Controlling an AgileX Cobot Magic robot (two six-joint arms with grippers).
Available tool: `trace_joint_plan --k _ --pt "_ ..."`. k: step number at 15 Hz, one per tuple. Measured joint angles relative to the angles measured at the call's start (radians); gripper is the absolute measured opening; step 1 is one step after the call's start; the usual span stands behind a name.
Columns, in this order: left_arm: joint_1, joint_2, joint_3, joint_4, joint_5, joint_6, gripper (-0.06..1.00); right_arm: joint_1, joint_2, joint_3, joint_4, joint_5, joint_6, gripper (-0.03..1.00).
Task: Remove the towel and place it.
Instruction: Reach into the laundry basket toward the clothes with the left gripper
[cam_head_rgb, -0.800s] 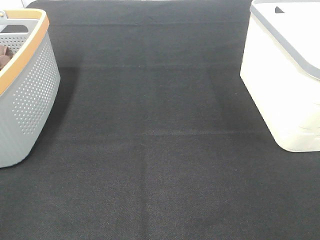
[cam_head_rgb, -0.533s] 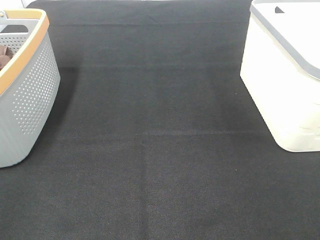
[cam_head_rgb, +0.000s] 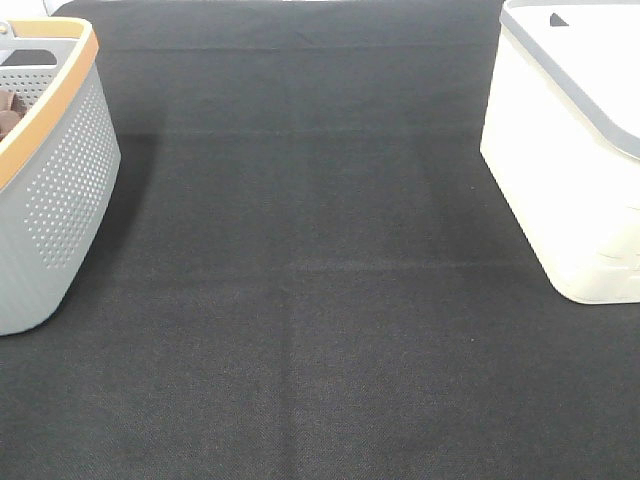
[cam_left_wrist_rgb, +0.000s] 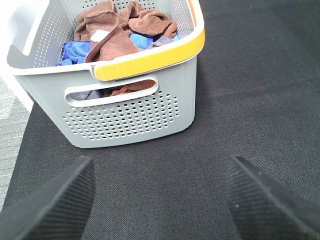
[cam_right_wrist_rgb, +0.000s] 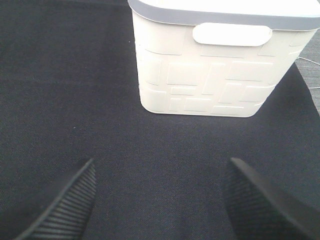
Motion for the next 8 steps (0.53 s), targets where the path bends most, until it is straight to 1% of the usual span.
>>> trace_joint_plan --k 8 --pt "0.000 0.000 0.000 0.000 0.000 0.000 0.70 0.000 0.000 0.000 0.000 0.000 0.000 0.68"
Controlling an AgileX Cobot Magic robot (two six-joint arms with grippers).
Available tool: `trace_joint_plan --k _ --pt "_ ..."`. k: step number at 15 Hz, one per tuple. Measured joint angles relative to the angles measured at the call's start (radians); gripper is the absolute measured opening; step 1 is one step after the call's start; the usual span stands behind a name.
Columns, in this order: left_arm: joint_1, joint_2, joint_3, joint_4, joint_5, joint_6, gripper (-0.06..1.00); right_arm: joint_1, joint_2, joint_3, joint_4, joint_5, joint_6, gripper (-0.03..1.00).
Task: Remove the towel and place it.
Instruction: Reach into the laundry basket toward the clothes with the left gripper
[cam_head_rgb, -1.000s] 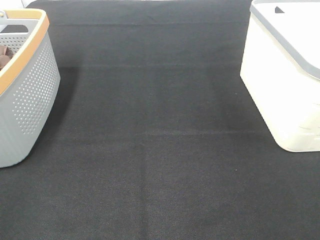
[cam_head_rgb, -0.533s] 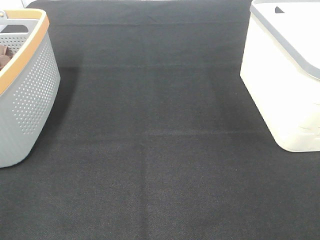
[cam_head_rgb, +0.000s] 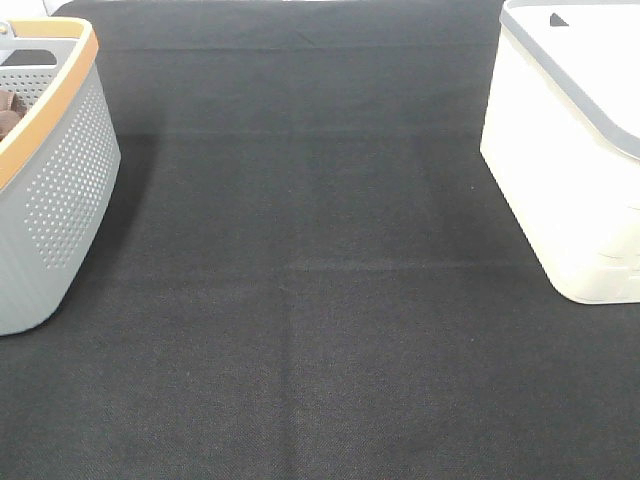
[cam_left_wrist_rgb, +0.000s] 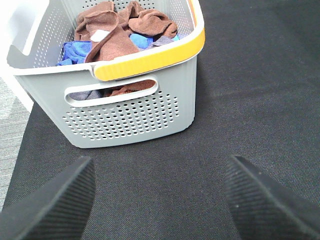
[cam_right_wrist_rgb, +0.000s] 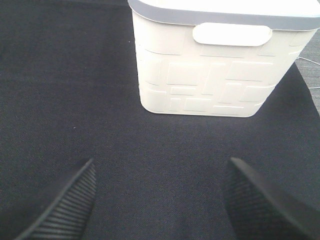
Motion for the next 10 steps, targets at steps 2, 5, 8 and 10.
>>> trace_joint_plan --k 2,5,8,10 --pt "0.000 0.000 0.000 0.000 0.000 0.000 0.70 0.000 0.000 0.000 0.000 0.000 0.000 0.68" --pt "0.000 0.000 0.000 0.000 0.000 0.000 0.70 0.000 0.000 0.000 0.000 0.000 0.000 0.68" --pt "0.000 0.000 0.000 0.000 0.000 0.000 0.70 0.000 0.000 0.000 0.000 0.000 0.000 0.68" --pt "0.000 0.000 0.000 0.000 0.000 0.000 0.70 0.000 0.000 0.000 0.000 0.000 0.000 0.68"
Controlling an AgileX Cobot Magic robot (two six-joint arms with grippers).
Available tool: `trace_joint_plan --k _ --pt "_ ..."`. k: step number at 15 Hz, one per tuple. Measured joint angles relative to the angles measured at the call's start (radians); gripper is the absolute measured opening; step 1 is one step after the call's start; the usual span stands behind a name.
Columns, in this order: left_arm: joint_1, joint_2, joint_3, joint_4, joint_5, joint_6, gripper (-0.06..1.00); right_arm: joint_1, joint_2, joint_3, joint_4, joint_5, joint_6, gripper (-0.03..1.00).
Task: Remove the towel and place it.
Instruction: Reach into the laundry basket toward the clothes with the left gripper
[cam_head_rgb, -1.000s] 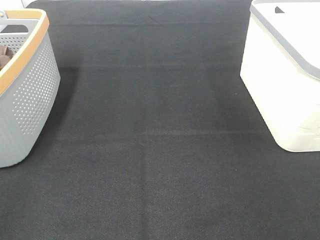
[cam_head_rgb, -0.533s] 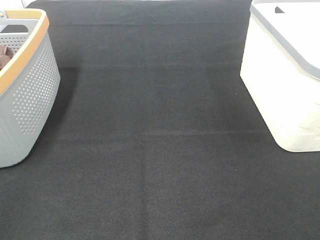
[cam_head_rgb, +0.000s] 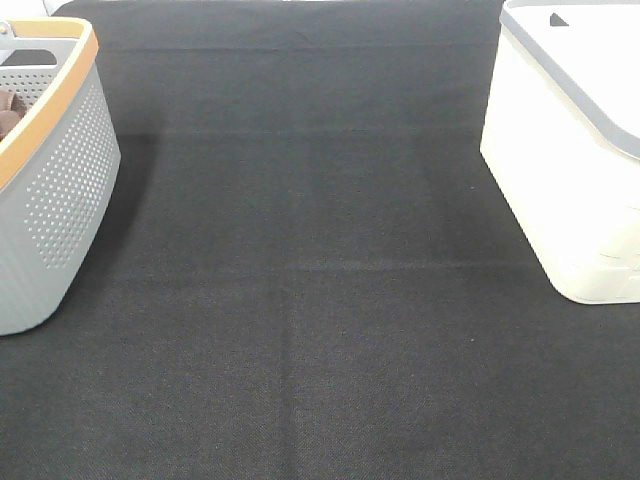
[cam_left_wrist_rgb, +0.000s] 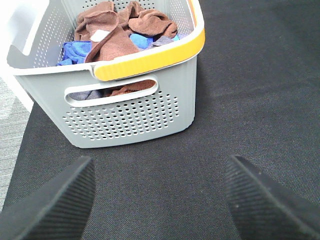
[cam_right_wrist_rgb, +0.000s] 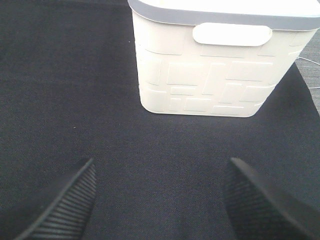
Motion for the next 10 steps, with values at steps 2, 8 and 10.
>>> trace_joint_plan --k 2,8,10 --pt "0.000 0.000 0.000 0.000 0.000 0.000 0.70 0.000 0.000 0.000 0.000 0.000 0.000 0.68" --pt "0.000 0.000 0.000 0.000 0.000 0.000 0.70 0.000 0.000 0.000 0.000 0.000 0.000 0.68" --pt "0.000 0.000 0.000 0.000 0.000 0.001 0.70 0.000 0.000 0.000 0.000 0.000 0.000 0.68"
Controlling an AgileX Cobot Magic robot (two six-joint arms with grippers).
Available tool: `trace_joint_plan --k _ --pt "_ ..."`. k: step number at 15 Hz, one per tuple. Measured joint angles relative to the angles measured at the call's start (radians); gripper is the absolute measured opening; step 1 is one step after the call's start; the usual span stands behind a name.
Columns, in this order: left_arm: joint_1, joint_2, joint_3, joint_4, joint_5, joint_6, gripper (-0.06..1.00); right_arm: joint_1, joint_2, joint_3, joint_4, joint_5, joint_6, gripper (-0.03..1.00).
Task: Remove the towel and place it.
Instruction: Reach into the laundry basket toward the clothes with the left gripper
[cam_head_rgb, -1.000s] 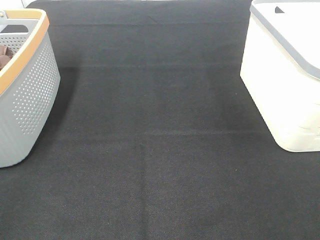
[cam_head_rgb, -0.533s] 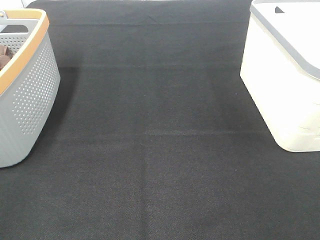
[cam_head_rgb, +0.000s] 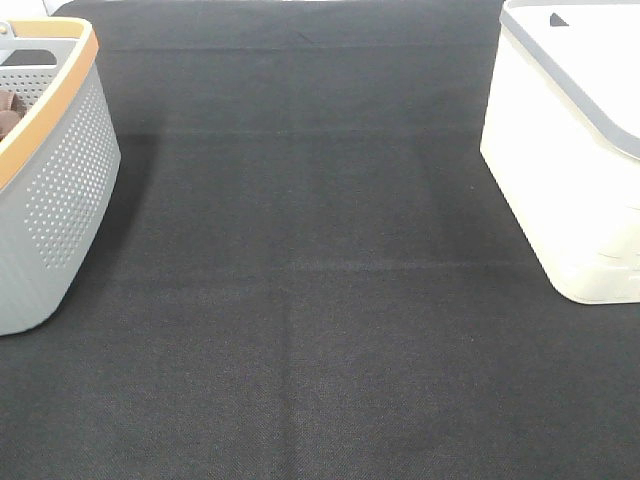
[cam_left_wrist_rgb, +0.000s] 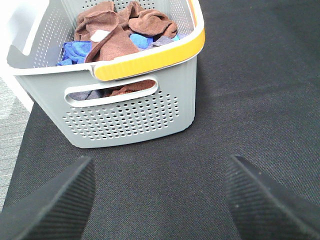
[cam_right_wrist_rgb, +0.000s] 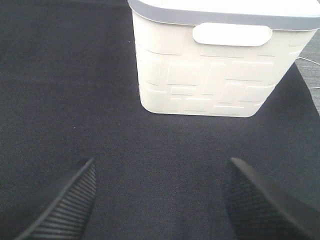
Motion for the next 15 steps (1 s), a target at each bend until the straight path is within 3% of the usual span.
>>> trace_joint_plan --k 15 --pt "0.000 0.000 0.000 0.000 0.000 0.000 0.70 0.000 0.000 0.000 0.000 0.000 0.000 0.68"
